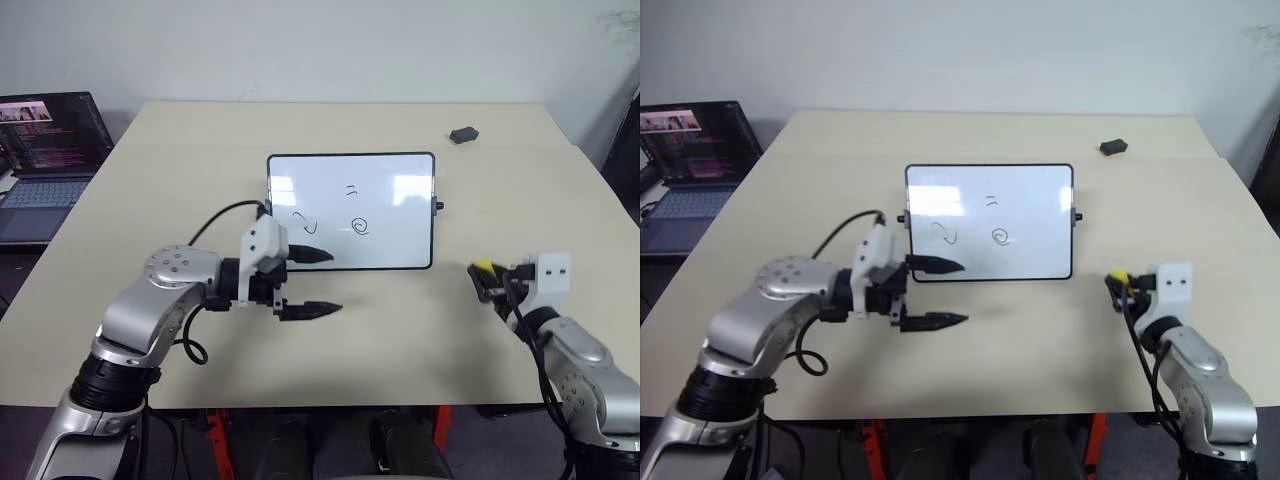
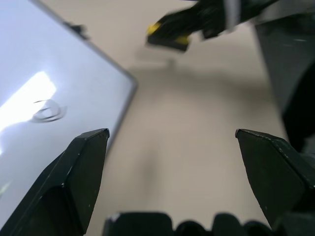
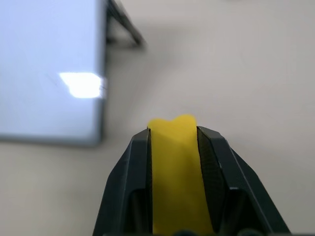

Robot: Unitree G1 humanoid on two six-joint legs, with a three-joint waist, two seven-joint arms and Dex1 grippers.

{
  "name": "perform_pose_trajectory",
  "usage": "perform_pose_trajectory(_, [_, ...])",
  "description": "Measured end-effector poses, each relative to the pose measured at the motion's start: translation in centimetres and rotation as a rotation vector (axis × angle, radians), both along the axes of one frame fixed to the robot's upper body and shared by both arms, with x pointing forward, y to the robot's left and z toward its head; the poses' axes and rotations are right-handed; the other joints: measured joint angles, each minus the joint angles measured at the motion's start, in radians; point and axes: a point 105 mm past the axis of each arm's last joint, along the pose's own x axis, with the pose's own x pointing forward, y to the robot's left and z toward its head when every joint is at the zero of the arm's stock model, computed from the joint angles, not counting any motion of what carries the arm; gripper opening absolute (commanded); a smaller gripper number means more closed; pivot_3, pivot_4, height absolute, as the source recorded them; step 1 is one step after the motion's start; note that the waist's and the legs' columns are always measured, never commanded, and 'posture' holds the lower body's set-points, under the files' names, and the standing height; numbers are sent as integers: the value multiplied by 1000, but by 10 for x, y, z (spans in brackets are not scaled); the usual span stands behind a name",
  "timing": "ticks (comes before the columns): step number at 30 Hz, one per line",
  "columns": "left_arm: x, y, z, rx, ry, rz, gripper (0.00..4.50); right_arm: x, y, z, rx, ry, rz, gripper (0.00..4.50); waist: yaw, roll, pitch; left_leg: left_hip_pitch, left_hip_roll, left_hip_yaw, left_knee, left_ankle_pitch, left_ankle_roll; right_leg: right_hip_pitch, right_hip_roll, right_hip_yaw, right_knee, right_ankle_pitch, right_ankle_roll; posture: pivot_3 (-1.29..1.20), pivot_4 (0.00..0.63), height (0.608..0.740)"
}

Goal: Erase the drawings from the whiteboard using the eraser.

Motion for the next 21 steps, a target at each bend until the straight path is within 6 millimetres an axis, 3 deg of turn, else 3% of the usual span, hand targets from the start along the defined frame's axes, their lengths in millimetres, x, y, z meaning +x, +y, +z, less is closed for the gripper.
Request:
perform_pose_trajectory(2, [9,6,-3,18,-9,93,4500,4,19,25,-58,-103,74,976,1,0,0,0,0,0,1,0,0,0,0,0,0,0,0,0,150,740])
perform_pose_trajectory(4, [18,11,-6,18,-7,175,4500,9,37,37,-95,-166,130,976,2,0,0,-1,0,-1,3,0,0,0,0,-1,0,0,0,0,150,740])
perform_pose_trajectory(10, [35,25,-2,-13,-18,363,4500,42,91,60,-147,-303,234,976,0,0,0,-2,0,0,6,0,0,0,0,0,1,0,0,0,150,740])
perform_pose_trajectory(16, [42,37,-1,4,-14,465,4500,78,140,67,-255,-379,288,976,1,0,0,-2,0,0,6,0,0,-1,-1,-1,1,1,-1,0,150,740])
perform_pose_trajectory(21, [42,48,-1,47,-17,498,4500,108,151,60,-312,-349,243,976,3,0,0,-3,-1,0,6,0,0,-1,-2,-1,1,1,-1,0,150,740])
